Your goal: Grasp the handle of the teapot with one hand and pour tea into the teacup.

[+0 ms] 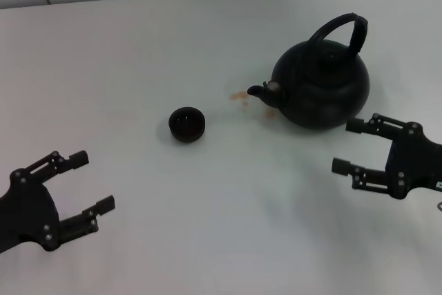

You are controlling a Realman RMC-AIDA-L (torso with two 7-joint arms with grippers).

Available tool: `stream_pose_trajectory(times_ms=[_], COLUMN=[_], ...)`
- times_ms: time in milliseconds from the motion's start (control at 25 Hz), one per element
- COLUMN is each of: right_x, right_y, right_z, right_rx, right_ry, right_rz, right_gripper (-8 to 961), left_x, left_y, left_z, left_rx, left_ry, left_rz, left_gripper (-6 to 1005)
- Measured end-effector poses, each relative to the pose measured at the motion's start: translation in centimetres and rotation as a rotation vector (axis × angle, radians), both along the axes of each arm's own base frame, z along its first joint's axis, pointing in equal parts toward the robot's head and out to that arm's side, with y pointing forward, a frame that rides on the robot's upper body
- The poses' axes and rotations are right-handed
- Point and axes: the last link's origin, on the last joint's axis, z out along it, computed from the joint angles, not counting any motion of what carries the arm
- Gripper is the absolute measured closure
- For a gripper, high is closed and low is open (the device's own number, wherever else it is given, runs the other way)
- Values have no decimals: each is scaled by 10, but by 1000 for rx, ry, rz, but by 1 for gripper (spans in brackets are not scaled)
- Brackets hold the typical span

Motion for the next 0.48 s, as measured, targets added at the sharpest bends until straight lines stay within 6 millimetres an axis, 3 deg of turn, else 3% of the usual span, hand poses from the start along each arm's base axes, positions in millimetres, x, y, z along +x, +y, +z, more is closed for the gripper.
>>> stream_pose_trajectory(times_ms=[480], right_x=[-5], right_y=[16], right_z=[8], right_rx=[-142], right_ry=[-143], right_rz=[41], right_gripper=[177], left_x=[8], left_y=[14], left_z=[8], left_rx=[-117], left_ry=[116], left_rz=[-124], left_gripper=[194])
